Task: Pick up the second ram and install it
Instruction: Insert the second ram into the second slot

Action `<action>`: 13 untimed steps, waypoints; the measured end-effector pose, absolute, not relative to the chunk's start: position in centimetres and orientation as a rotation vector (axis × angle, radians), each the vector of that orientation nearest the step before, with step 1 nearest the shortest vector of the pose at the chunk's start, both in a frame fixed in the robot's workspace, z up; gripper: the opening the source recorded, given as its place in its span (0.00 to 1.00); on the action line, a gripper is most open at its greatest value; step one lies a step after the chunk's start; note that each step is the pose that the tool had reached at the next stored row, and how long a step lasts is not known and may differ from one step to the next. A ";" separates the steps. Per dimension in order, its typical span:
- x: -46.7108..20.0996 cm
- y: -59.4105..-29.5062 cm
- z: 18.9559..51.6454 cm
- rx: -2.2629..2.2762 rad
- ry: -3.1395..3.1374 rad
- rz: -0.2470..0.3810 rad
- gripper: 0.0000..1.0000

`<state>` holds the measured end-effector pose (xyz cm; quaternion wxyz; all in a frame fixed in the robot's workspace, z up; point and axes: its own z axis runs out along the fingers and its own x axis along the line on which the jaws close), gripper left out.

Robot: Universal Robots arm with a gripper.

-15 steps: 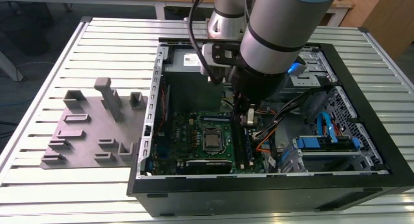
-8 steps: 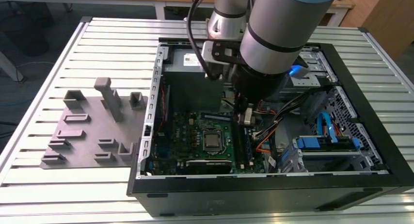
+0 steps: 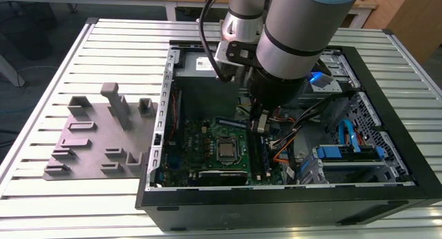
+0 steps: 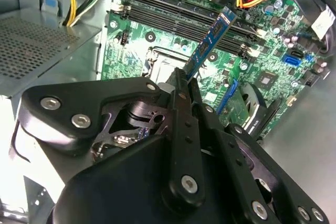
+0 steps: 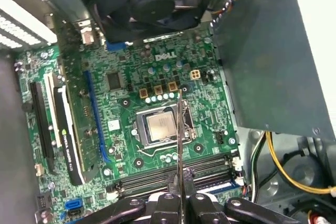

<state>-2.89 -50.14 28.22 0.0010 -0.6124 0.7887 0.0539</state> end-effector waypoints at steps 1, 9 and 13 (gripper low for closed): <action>-2.9 -50.1 28.2 -1.911 2.484 0.169 0.11; -2.9 -50.1 28.2 -1.818 2.549 0.169 0.11; -2.9 -50.1 28.2 -1.769 2.581 0.168 0.11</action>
